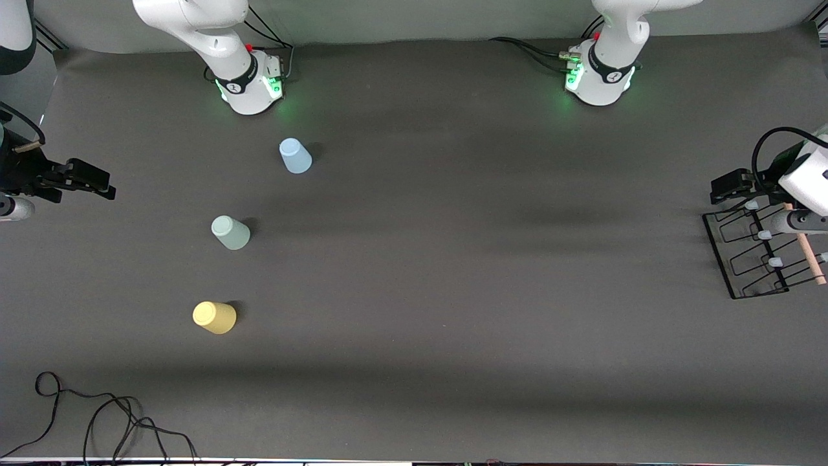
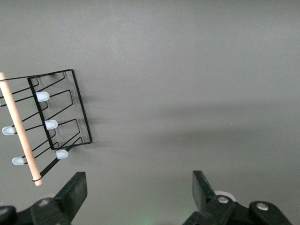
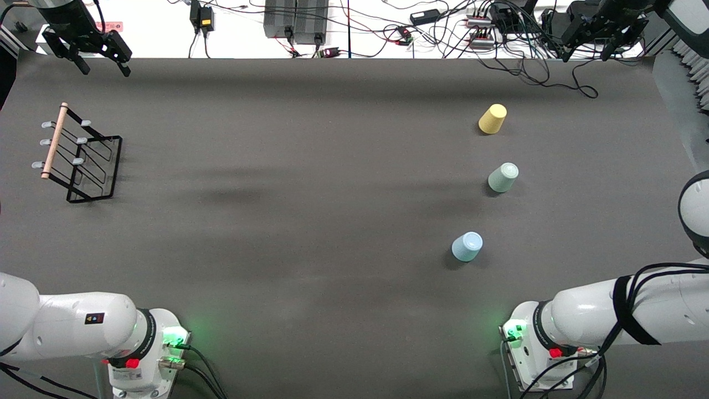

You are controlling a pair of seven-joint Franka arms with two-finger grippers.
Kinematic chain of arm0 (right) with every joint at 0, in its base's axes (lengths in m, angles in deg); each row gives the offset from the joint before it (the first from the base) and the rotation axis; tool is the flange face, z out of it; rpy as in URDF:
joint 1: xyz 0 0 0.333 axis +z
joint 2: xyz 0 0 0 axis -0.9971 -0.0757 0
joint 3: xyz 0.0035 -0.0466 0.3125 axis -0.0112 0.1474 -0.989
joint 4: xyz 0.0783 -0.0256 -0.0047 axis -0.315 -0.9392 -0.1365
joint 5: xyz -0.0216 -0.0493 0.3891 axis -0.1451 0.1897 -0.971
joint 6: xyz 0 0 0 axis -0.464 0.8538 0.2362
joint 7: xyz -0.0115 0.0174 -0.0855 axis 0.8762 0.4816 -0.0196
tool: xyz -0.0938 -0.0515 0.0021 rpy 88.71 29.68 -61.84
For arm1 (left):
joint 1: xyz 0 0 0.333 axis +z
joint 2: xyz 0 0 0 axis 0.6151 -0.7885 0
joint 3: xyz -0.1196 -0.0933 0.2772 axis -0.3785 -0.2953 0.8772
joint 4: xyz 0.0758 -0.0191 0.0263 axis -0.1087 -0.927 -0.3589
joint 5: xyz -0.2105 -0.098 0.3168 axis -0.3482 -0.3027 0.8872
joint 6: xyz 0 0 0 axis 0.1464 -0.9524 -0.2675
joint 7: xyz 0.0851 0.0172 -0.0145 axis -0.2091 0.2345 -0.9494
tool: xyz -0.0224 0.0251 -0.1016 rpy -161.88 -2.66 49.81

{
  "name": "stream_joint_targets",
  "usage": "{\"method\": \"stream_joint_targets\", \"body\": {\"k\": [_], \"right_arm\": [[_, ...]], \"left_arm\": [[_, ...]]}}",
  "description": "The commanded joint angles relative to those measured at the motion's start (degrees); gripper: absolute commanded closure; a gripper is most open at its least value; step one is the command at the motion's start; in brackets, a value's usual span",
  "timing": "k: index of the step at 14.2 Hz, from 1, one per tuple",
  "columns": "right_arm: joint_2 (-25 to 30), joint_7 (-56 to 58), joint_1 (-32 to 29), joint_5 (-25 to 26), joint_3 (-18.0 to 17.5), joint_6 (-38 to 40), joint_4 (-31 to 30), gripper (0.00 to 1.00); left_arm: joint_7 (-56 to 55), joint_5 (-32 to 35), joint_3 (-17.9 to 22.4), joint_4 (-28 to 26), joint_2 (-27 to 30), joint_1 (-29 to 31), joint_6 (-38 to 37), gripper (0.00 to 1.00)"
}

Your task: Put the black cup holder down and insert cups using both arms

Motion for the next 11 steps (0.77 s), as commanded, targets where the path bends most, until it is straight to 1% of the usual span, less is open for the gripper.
{"method": "stream_joint_targets", "body": {"k": [1,7,11], "right_arm": [[0.48,-0.89,-0.42,-0.35,-0.25,-0.07,0.28,0.0],[0.66,-0.89,-0.6,-0.26,-0.16,0.02,0.37,0.0],[0.57,-0.89,-0.51,-0.35,-0.25,-0.07,0.37,0.0]], "left_arm": [[0.38,-0.66,0.49,-0.61,0.57,-0.27,0.59,0.0],[0.38,-0.66,0.66,-0.61,0.57,-0.1,0.23,0.0],[1.16,-0.22,0.66,-0.35,0.39,1.31,-0.03,0.0]]}}
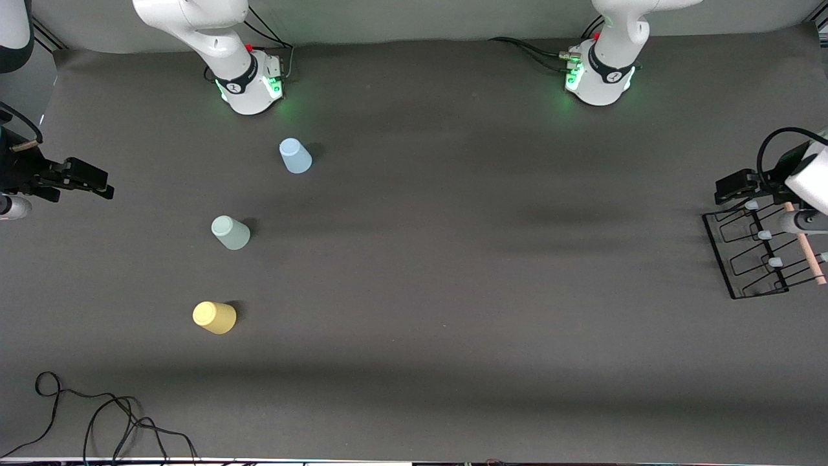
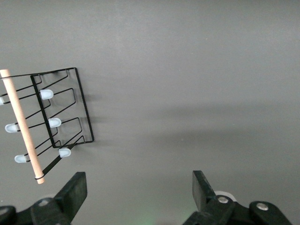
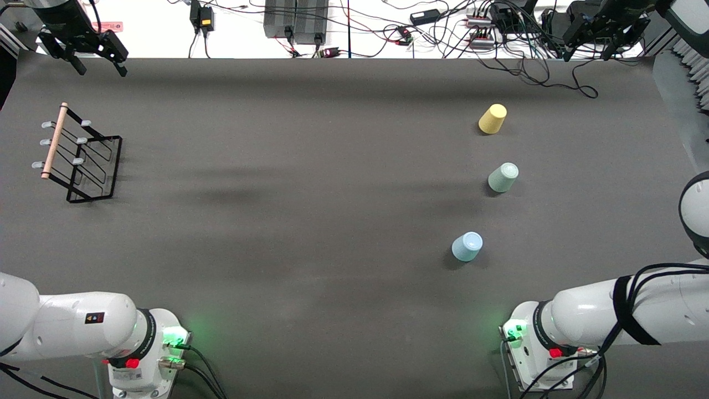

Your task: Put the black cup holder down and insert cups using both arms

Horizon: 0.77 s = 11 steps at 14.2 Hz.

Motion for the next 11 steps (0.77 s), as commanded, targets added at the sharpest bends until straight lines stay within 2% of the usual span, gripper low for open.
{"method": "stream_joint_targets", "body": {"k": [1,5,11], "right_arm": [[0.4,-0.88,-0.48,-0.35,-0.4,-0.16,0.37,0.0],[0.13,-0.88,-0.48,-0.35,-0.4,-0.25,0.37,0.0],[0.05,-0.88,-0.48,-0.35,-0.4,-0.77,0.19,0.0]], "left_arm": [[2.84,-0.04,0.23,-0.26,0.33,1.42,0.15,0.0],[12.33,0.49,0.23,-0.26,-0.9,8.09,1.03,0.0],[24.9,1.54,0.32,-1.48,-5.73,17.5,5.76,0.01]]}}
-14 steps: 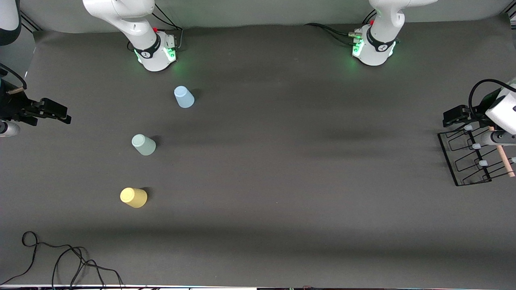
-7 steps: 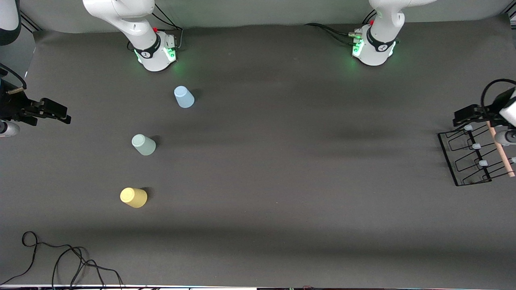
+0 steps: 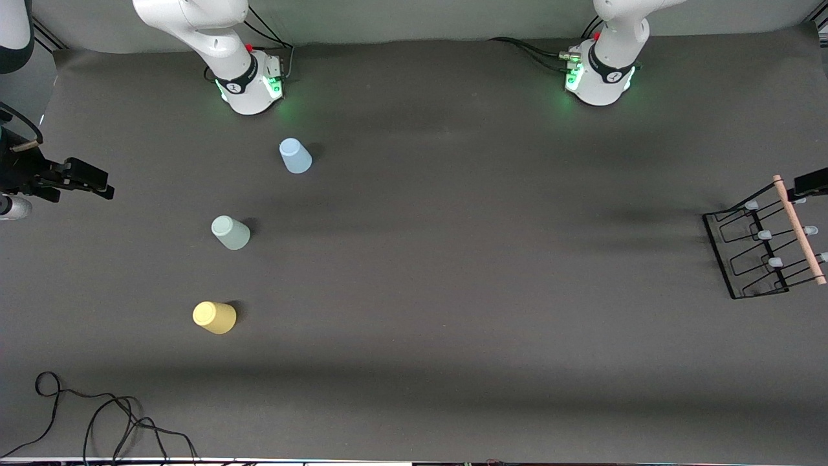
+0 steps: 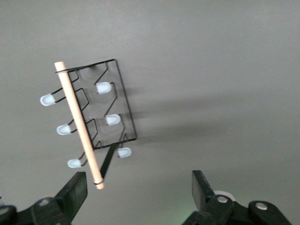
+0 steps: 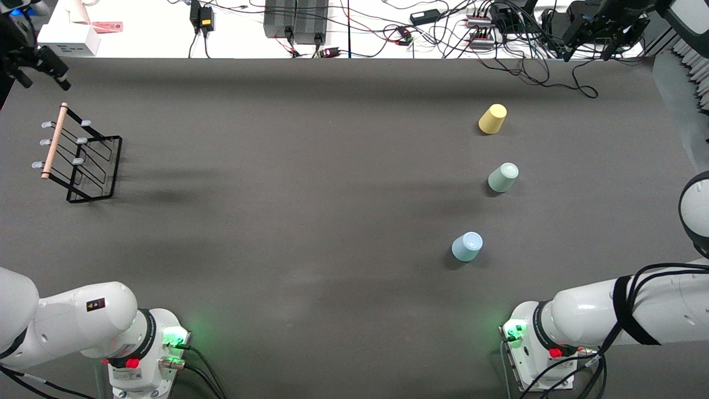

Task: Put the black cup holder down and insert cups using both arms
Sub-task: 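Grasp the wooden rod of the black cup holder with the left gripper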

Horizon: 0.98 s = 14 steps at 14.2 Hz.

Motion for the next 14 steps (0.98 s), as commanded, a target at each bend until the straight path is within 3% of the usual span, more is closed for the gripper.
{"method": "stream_joint_targets", "body": {"k": [1,4,7,10,14], "right_arm": [[0.02,-0.88,-0.48,-0.44,-0.4,-0.71,0.21,0.0],[-0.07,-0.88,-0.48,-0.44,-0.4,-0.71,0.12,0.0],[-0.07,-0.88,-0.48,-0.44,-0.4,-0.71,0.21,0.0],[0.28,-0.88,-0.48,-0.44,-0.31,-0.45,0.21,0.0],[0.28,-0.88,-0.4,-0.44,-0.4,-0.45,0.21,0.0]], "left_arm": [[4.21,1.93,-0.44,-1.86,-2.06,2.97,3.98,0.01],[7.53,2.9,-0.35,-4.75,-5.66,4.99,11.0,0.01],[9.75,2.9,-0.35,-10.99,-6.02,7.2,19.53,0.01],[9.66,2.82,-0.35,-15.65,-6.11,8.34,24.81,0.07],[9.75,2.82,-0.35,-17.6,-6.64,9.57,27.9,0.19]]}}
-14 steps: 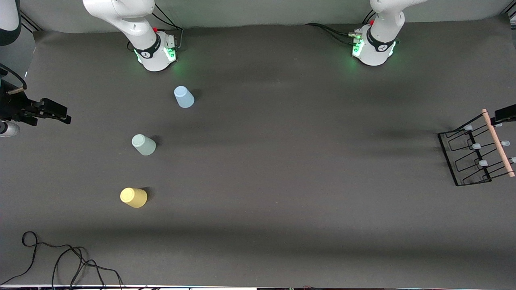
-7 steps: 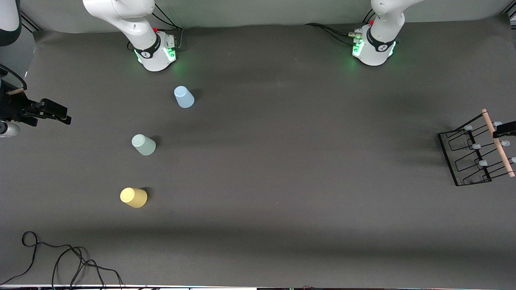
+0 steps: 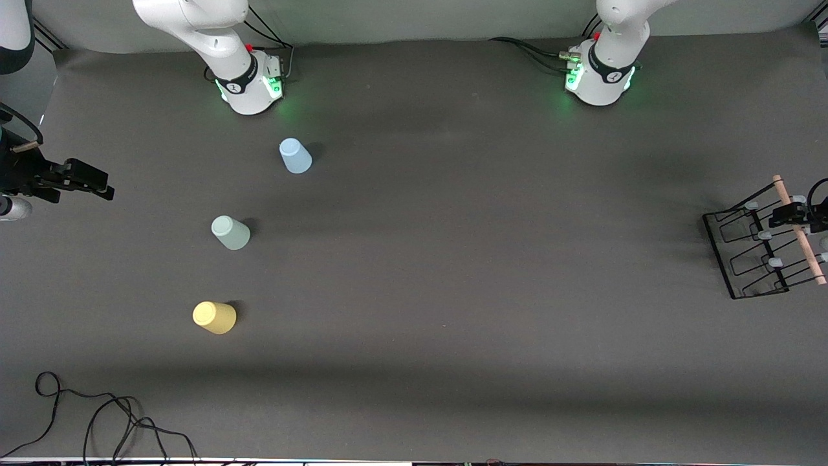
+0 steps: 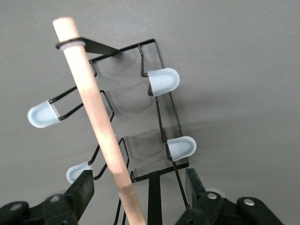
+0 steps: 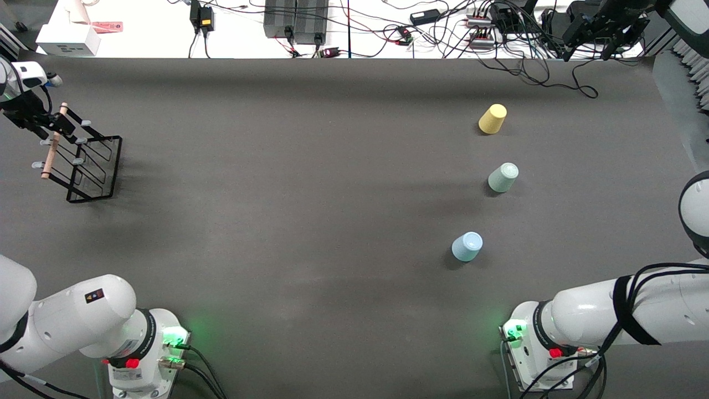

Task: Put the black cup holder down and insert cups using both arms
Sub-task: 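Grasp the wooden rod of the black cup holder with the left gripper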

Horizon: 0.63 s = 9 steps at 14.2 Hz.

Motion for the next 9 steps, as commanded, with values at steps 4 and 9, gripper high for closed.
{"method": "stream_joint_targets", "body": {"k": [4,9], "right_arm": [[0.24,-0.88,-0.4,-0.43,-0.4,-0.43,0.13,0.0],[0.24,-0.88,-0.48,-0.43,-0.4,-0.43,0.22,0.0]], "left_arm": [[0.82,0.59,-0.37,-1.97,1.32,1.3,1.45,0.99],[0.65,-0.38,-0.45,-1.53,1.4,1.3,0.92,1.0]]}}
